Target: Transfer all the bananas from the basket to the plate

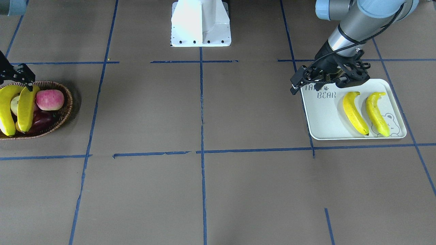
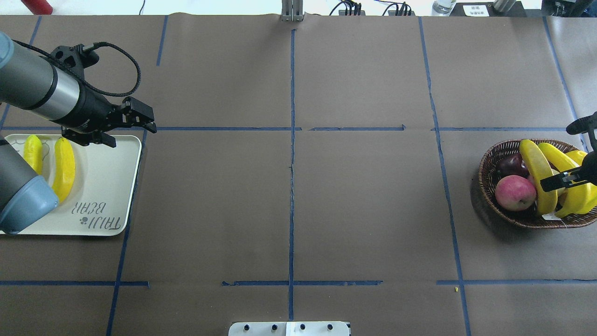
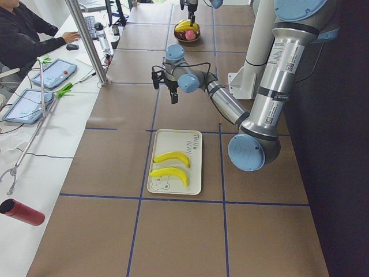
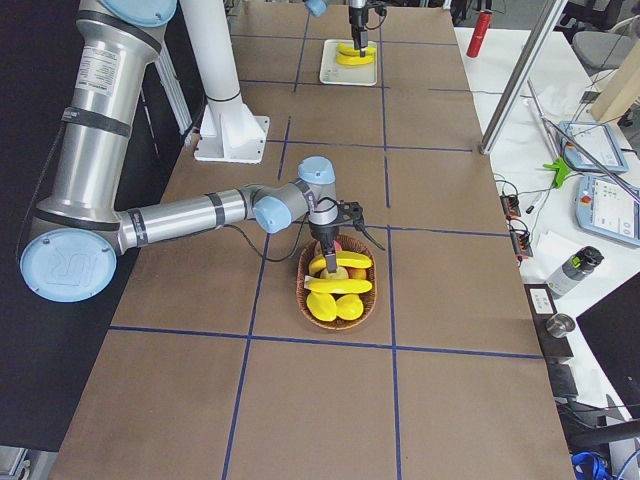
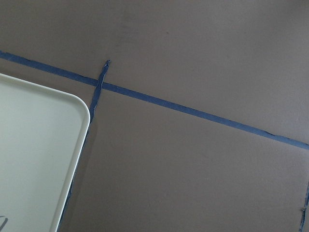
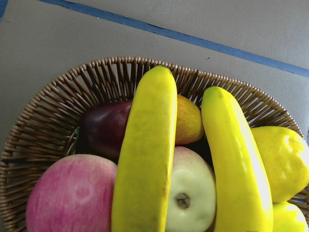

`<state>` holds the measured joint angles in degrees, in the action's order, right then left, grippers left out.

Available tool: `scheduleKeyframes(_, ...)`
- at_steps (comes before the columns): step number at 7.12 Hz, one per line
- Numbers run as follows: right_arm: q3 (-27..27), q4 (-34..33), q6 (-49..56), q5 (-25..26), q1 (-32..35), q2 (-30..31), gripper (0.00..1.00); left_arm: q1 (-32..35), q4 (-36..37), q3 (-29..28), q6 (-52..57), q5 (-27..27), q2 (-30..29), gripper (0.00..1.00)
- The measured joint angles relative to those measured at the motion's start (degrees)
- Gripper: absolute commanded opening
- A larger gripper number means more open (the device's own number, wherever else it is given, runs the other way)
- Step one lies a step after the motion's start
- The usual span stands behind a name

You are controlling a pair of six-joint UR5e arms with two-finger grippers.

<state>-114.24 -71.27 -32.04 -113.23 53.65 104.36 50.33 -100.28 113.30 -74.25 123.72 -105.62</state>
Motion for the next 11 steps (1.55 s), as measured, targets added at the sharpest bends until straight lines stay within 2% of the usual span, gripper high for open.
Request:
scheduleKeyframes(1,0.2,0.0,0.0,-0.1,-0.7,-0.3,0.97,0.0,0.0,-0.1,0.0,-0.1,0.0,1.0)
scheduleKeyframes(2,0.4,0.0,-0.1,-0.3,-1.1,-0.7,0.91,0.0,0.0,-0.2,0.1,-0.1,0.0,1.0)
scheduleKeyframes(3,0.7,0.1,-0.1,-0.5,-1.4,-0.9,0.75,0.0,0.0,-0.2,0.1,-0.1,0.0,1.0)
scheduleKeyframes(5,1.4,0.1,0.0,-0.6,-1.6,-1.0,0.57,0.0,0.0,-0.2,0.1,0.0,0.1,1.0)
scheduleKeyframes(7,2.1,0.2,0.1,-0.6,-1.7,-1.1,0.11,0.0,0.0,-0.2,0.1,-0.1,0.1,1.0)
scheduleKeyframes(8,2.0,0.5,0.1,-0.6,-1.6,-1.1,0.03,0.0,0.0,-0.1,0.1,-0.1,0.2,1.0)
scheduleKeyframes(11,-0.5,0.5,0.1,-1.0,-0.8,-0.4,0.0,0.0,0.1,0.1,0.1,-0.1,0.2,1.0)
